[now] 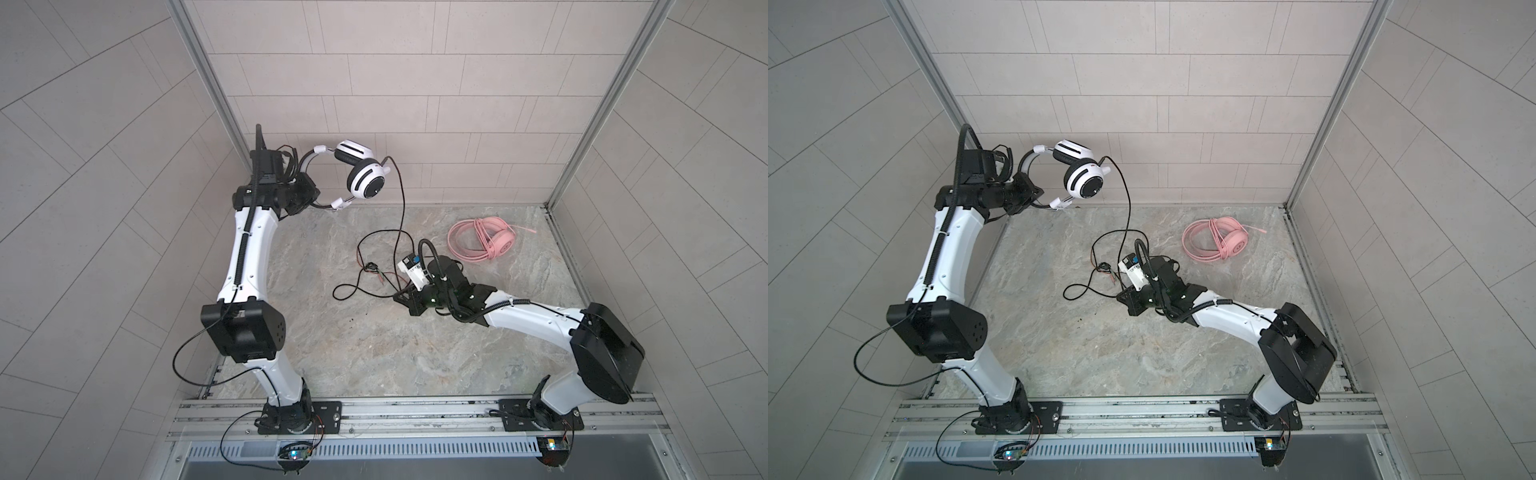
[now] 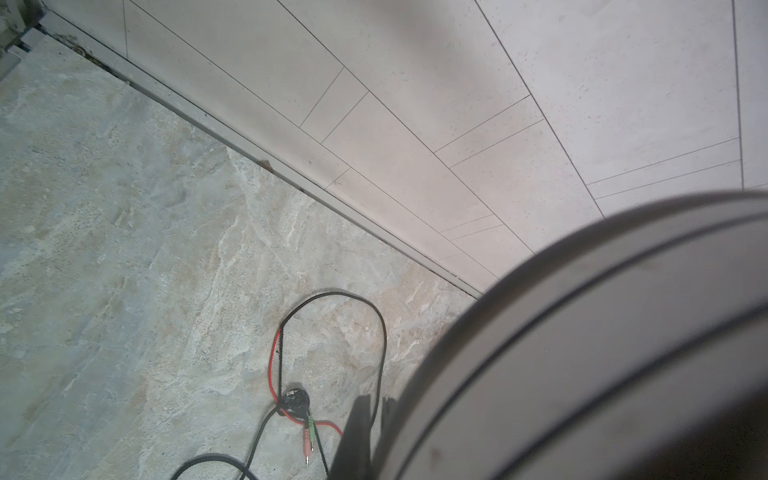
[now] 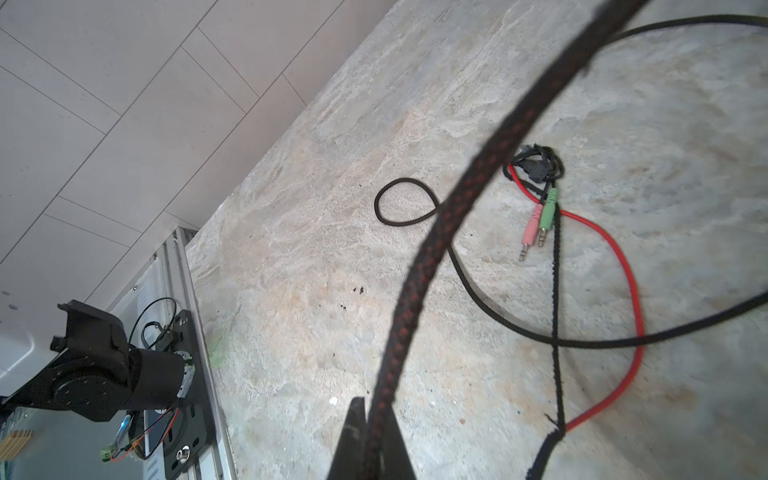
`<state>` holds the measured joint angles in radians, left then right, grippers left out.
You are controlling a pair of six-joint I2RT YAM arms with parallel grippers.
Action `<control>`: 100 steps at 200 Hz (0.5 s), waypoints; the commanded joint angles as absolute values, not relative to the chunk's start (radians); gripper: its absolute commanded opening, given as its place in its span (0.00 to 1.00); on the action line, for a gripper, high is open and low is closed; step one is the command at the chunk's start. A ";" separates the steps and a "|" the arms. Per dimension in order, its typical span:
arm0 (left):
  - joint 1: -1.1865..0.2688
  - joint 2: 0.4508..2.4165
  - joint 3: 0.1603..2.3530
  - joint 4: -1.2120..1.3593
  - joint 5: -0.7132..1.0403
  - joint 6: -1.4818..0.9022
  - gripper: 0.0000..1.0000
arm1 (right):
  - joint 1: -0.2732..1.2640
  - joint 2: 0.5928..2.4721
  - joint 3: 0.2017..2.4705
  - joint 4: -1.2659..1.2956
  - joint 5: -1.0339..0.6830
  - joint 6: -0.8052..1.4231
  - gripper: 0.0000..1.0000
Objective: Wrap the headphones
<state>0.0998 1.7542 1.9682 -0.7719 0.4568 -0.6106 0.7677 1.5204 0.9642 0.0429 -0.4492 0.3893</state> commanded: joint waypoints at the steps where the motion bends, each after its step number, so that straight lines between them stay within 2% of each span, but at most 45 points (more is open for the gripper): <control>1: 0.099 1.738 1.976 -0.744 0.419 -0.580 0.00 | 0.775 1.464 1.067 -0.247 -0.393 0.273 0.00; 49: 0.000 1.735 1.971 -0.831 0.286 -0.446 0.00 | 0.776 1.480 1.423 -0.823 -0.361 0.050 0.00; 100: -0.079 1.734 1.931 -0.866 0.268 -0.351 0.00 | 0.775 1.488 1.735 -1.125 -0.308 -0.064 0.00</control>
<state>-0.0582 1.7542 1.9476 -0.8692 0.2646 -0.4038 0.7723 1.5028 1.6314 -0.8940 -0.3496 0.0387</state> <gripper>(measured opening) 0.078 0.048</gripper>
